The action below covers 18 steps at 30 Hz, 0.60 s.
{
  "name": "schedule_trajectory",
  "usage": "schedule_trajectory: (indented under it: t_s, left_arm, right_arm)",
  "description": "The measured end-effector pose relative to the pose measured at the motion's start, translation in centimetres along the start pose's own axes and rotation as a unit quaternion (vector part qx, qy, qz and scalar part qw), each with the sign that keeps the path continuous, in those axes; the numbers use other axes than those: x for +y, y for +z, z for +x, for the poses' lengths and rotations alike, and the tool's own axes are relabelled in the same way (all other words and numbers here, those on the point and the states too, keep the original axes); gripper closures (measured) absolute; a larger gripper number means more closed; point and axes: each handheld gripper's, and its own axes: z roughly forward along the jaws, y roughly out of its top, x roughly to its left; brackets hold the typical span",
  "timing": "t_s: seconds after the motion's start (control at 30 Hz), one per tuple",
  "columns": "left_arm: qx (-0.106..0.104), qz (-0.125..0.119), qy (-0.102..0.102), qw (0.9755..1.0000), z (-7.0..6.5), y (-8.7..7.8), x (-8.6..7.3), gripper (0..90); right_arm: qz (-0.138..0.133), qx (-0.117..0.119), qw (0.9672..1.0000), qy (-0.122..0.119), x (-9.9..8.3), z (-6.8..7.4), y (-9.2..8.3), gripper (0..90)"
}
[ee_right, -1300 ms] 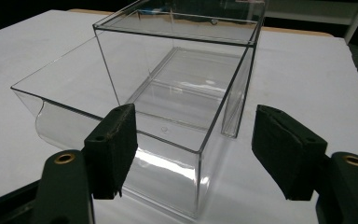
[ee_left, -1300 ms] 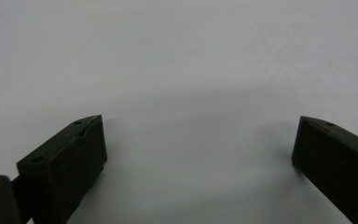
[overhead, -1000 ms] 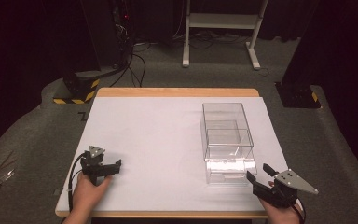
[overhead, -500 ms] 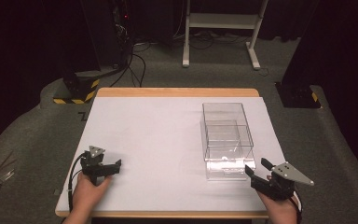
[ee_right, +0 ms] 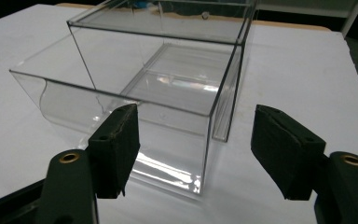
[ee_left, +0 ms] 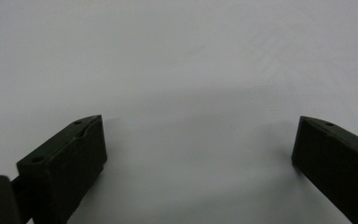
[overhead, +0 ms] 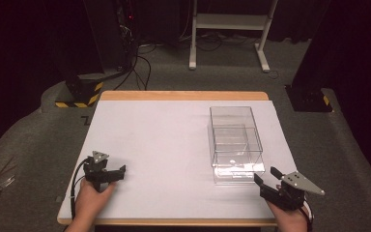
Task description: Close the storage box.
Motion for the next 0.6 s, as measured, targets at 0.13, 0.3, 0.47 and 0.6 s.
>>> schedule_trajectory:
  t_s: [0.13,0.3,0.47,0.6]
  left_arm:
    - [0.0,0.0,0.0,1.0,0.0,0.0,0.0,3.2]
    - [0.0,0.0,0.0,1.0,0.0,0.0,0.0,3.3]
    - [0.0,0.0,0.0,1.0,0.0,0.0,0.0,3.2]
    - [0.0,0.0,0.0,1.0,0.0,0.0,0.0,3.3]
  right_arm:
    - [0.014,-0.003,0.9999,0.002,-0.6,-0.1,0.6,32.8]
    - [0.02,-0.002,0.9998,0.003,-0.5,-0.2,1.4,31.5]
    - [0.024,-0.004,0.9997,0.0,-0.2,-0.2,2.0,31.9]
    - [0.028,-0.005,0.9996,-0.001,0.0,-0.4,2.6,31.7]
